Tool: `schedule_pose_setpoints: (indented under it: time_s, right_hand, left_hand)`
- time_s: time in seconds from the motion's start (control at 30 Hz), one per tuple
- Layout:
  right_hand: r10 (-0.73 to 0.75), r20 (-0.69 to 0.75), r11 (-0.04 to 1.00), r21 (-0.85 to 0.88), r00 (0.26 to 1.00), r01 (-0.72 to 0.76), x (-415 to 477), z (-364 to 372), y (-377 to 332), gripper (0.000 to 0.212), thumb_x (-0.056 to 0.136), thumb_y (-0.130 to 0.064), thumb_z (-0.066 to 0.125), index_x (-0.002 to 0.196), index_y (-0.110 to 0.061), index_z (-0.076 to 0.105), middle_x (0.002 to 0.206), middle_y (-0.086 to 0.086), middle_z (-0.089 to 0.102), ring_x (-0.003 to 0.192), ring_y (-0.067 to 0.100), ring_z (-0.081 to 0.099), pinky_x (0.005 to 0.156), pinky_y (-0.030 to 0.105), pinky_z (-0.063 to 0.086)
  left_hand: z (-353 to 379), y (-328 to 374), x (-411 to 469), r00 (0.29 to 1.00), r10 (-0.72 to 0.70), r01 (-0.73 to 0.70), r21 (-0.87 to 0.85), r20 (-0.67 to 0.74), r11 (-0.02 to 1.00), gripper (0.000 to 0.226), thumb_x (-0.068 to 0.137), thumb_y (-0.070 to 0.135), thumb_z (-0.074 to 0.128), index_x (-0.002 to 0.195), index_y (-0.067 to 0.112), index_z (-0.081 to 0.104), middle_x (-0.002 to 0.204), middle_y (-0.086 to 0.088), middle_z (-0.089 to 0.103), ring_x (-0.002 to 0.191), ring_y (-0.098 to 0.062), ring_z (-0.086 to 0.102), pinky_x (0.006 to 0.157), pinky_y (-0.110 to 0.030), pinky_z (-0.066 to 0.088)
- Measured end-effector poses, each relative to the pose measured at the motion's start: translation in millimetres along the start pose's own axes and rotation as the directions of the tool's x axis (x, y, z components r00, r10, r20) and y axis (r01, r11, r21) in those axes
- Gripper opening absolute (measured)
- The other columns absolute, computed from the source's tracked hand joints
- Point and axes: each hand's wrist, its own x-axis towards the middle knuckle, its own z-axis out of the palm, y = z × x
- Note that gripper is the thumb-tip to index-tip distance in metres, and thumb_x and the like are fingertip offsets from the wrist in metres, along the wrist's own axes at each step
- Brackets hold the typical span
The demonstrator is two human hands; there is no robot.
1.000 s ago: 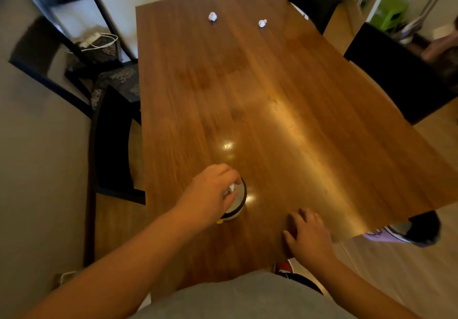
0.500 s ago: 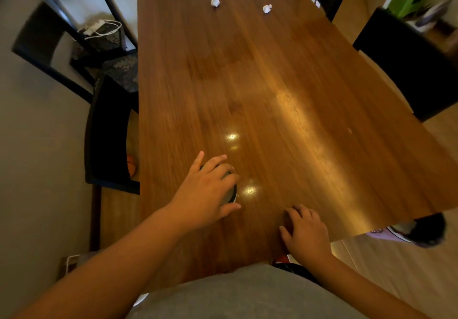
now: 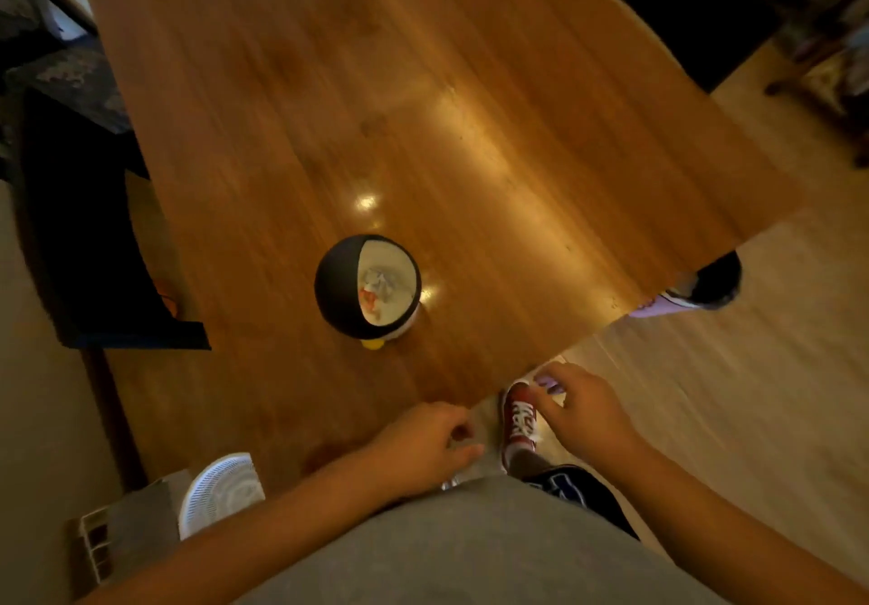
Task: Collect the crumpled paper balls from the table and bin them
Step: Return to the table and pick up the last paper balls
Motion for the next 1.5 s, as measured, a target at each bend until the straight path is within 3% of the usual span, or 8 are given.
schedule_pose_setpoints:
  time_s: [0.2,0.33,0.63,0.83,0.97,1.17,1.3,1.5]
  right_hand:
    - [0.308,0.115,0.934,0.151,0.944,-0.324,-76,19,52,0.021,0.091,-0.031,0.06,0.102,-0.016,0.07,0.101,0.003,0.068,0.093,0.018,0.063,0.082,0.031,0.049]
    - [0.451,0.145,0.846,0.246,0.881,-0.473,-116,21,102,0.017,0.092,-0.032,0.059,0.096,-0.018,0.068,0.097,0.002,0.067,0.092,0.021,0.064,0.082,0.035,0.051]
    - [0.608,0.215,0.684,0.348,0.765,-0.641,-216,22,245,0.025,0.092,-0.033,0.058,0.083,-0.011,0.065,0.086,0.012,0.069,0.083,0.029,0.066,0.077,0.037,0.05]
    - [0.722,0.249,0.492,0.471,0.645,-0.732,-300,21,333,0.027,0.093,-0.034,0.057,0.082,-0.011,0.064,0.083,0.012,0.07,0.08,0.028,0.067,0.071,0.037,0.05]
    - [0.772,0.285,0.361,0.539,0.568,-0.761,-338,20,368,0.03,0.093,-0.028,0.058,0.084,0.0,0.065,0.085,0.024,0.07,0.072,0.03,0.062,0.064,0.032,0.043]
    - [0.799,0.274,0.262,0.643,0.535,-0.719,-339,1,402,0.025,0.092,-0.023,0.06,0.082,-0.001,0.062,0.078,0.016,0.065,0.062,0.025,0.056,0.055,0.029,0.041]
    - [0.798,0.235,0.284,0.666,0.555,-0.69,-312,-38,427,0.023,0.09,-0.028,0.061,0.082,-0.007,0.065,0.084,0.018,0.07,0.065,0.025,0.061,0.058,0.032,0.044]
    - [0.771,0.154,0.368,0.684,0.617,-0.63,-244,-126,471,0.024,0.091,-0.031,0.06,0.083,-0.01,0.066,0.086,0.014,0.07,0.073,0.026,0.065,0.065,0.036,0.047]
  left_hand:
    - [68,-43,18,0.949,-0.201,0.213,-0.027,0.242,0.977,0.025,0.082,0.044,0.063,0.093,0.021,0.062,0.095,0.001,0.067,0.086,-0.015,0.062,0.08,-0.033,0.051]
    - [76,-49,23,0.928,-0.301,0.304,0.02,0.221,0.952,0.016,0.083,0.042,0.064,0.082,0.027,0.059,0.09,0.002,0.067,0.089,-0.016,0.063,0.076,-0.029,0.046]
    - [116,5,35,0.895,-0.441,0.437,0.065,0.071,0.897,0.017,0.089,0.036,0.058,0.078,0.024,0.064,0.073,0.006,0.063,0.069,-0.008,0.057,0.057,-0.023,0.039]
    - [197,102,58,0.916,-0.378,0.375,0.042,0.137,0.926,0.018,0.088,0.03,0.063,0.072,0.021,0.064,0.078,-0.008,0.068,0.076,-0.023,0.063,0.068,-0.031,0.047]
    - [230,163,76,0.941,-0.268,0.26,0.065,0.207,0.963,0.015,0.091,0.033,0.058,0.083,0.022,0.063,0.087,-0.002,0.069,0.082,-0.014,0.064,0.065,-0.026,0.047]
    - [240,202,103,0.937,-0.264,0.241,0.123,0.229,0.963,0.017,0.091,0.028,0.059,0.078,0.018,0.061,0.078,0.003,0.065,0.07,-0.008,0.06,0.059,-0.022,0.043]
    - [232,210,126,0.927,-0.284,0.249,0.166,0.244,0.954,0.02,0.091,0.025,0.058,0.074,0.015,0.056,0.07,-0.003,0.057,0.063,-0.011,0.051,0.058,-0.024,0.041]
    - [223,220,182,0.897,-0.357,0.315,0.19,0.259,0.93,0.021,0.092,0.031,0.058,0.082,0.013,0.062,0.078,-0.001,0.062,0.07,-0.012,0.057,0.06,-0.024,0.042]
